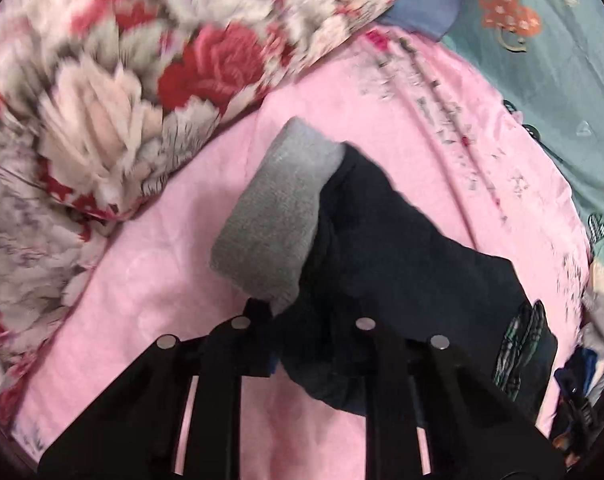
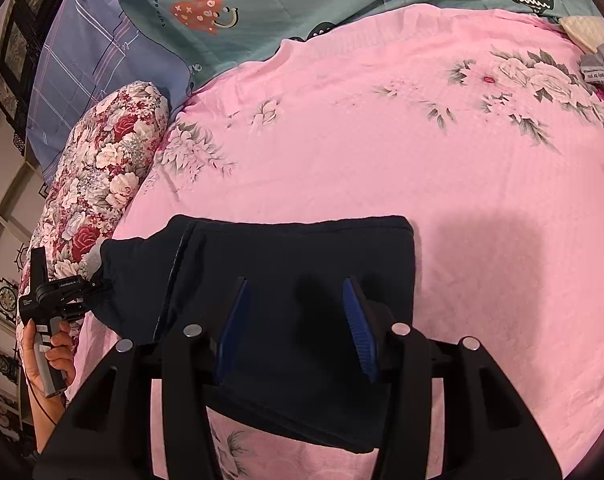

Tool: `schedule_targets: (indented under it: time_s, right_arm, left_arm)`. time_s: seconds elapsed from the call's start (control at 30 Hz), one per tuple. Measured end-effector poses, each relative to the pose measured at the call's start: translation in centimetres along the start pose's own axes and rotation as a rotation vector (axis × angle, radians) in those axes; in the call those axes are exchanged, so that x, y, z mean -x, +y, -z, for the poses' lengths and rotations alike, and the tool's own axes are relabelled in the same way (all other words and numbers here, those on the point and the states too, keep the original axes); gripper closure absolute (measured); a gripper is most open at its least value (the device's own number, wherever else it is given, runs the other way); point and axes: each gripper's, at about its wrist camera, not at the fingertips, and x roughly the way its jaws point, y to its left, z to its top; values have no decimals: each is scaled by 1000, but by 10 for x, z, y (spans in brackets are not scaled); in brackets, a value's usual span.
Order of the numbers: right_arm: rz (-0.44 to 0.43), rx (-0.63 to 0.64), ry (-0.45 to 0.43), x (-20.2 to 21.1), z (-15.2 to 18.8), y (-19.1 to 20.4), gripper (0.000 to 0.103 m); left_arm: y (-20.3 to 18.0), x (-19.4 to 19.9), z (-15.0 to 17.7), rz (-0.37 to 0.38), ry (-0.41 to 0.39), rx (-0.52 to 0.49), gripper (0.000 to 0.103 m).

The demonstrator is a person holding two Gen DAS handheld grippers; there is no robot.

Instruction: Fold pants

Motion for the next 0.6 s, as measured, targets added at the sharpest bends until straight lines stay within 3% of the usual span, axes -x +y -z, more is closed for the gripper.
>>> schedule_targets:
  time_s: [0.1,0.23,0.33,0.43,0.53,0.6]
  right_arm:
    - [-2,-1,-10,5,2,-3,54]
    - [-13,-12,-31,16,3,-9,54]
    - [-23,-21,-56,28,5,-14,54]
    - [-28,-38,-68,37,10,-19,54]
    - [-20,-59,-60,44,17,-29,54]
    - [-10,-62,-55,47,21,-32,54]
  left_arm:
    - [-50,47,9,43,-109,-158,87]
    - [-135,85,33,138,-159,-380,87]
    - [-192,78,59,143,-141,-522,87]
    - [-238,38,92,159,-32,-605,84]
    - [-259,-5,119,171,116,-643,54]
    - [-266,-10,136,178,147,-684,37]
